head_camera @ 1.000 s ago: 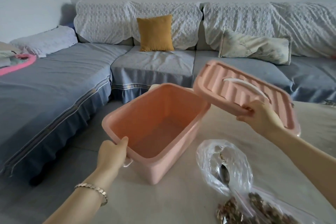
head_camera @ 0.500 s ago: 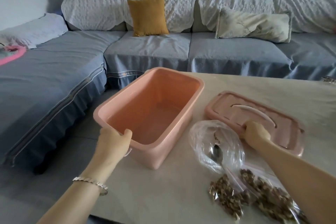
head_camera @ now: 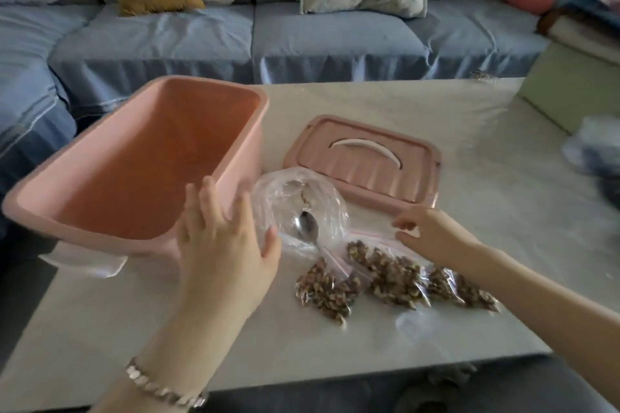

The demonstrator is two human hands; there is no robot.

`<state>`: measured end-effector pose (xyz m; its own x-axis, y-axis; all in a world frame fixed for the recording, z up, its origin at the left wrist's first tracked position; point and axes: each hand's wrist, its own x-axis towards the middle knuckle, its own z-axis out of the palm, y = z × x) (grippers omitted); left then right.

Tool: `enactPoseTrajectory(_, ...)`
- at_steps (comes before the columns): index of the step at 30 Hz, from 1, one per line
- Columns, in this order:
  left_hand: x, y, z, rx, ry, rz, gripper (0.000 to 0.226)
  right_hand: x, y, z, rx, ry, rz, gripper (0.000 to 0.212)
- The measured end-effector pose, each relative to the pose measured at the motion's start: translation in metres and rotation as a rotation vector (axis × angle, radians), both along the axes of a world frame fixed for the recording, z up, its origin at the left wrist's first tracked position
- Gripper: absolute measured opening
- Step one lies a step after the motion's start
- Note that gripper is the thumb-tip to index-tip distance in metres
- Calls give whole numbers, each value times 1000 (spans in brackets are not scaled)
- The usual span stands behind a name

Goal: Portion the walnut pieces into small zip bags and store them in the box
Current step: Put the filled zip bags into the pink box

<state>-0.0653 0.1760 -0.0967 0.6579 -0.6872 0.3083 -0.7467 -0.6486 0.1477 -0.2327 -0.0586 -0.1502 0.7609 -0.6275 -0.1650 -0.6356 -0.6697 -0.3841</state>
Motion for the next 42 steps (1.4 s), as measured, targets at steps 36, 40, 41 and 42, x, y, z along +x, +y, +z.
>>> enactPoseTrajectory(36,-12,-91,-89,544,551,-709,6,-30,20,15,245,-432,-264,14)
enactPoseTrajectory(40,-14,-73,-69,387,398,-734,14,-24,23,20,230,-459,-257,10)
enactPoseTrajectory(41,-13,-65,-62,351,382,-724,15,-21,25,24,223,-463,-238,10)
enactPoseTrajectory(42,-11,-56,-53,322,387,-707,15,-17,26,29,207,-463,-215,10)
